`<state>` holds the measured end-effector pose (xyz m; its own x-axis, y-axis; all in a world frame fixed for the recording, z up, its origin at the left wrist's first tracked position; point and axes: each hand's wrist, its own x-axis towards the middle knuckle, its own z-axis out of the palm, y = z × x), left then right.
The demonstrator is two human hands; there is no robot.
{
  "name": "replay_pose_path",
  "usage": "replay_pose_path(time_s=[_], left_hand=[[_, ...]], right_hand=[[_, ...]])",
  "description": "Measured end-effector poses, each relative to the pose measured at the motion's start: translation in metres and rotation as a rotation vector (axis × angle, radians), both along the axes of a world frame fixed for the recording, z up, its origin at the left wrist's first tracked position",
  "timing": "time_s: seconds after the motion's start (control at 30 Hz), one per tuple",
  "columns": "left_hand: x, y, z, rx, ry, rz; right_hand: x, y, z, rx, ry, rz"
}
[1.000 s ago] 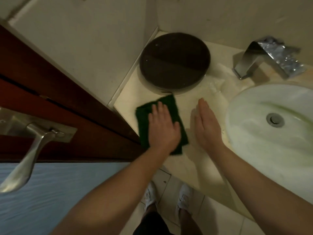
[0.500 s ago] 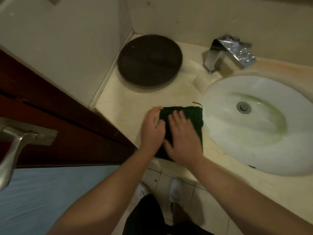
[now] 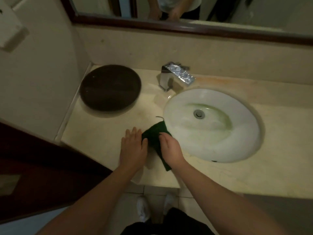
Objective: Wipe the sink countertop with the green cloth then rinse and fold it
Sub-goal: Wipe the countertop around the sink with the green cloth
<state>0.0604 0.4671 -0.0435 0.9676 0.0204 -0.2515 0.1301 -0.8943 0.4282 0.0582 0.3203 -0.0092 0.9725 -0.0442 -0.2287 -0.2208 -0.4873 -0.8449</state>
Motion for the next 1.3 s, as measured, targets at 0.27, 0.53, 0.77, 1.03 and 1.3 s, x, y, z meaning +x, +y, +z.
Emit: replay_pose_path(time_s=[0.27, 0.53, 0.77, 1.03, 1.3], left_hand=[[0.054, -0.07, 0.016, 0.011, -0.088, -0.187], [0.18, -0.103, 0.008, 0.083, -0.09, 0.204], [0.227, -0.118, -0.017, 0.336, -0.06, 0.252], [0.232, -0.124, -0.025, 0.449, -0.107, 0.236], [0.191, -0.166, -0.014, 0.105, -0.357, 0.188]], right_hand=[[0.03, -0.139, 0.011, 1.178, 0.439, -0.799], [0.175, -0.225, 0.032, 0.778, 0.128, -0.736], [0.293, -0.176, -0.018, -0.109, -0.339, 0.153], [0.309, -0.153, -0.063, -0.772, -0.386, 0.549], [0.309, -0.18, -0.049, -0.754, -0.223, 0.556]])
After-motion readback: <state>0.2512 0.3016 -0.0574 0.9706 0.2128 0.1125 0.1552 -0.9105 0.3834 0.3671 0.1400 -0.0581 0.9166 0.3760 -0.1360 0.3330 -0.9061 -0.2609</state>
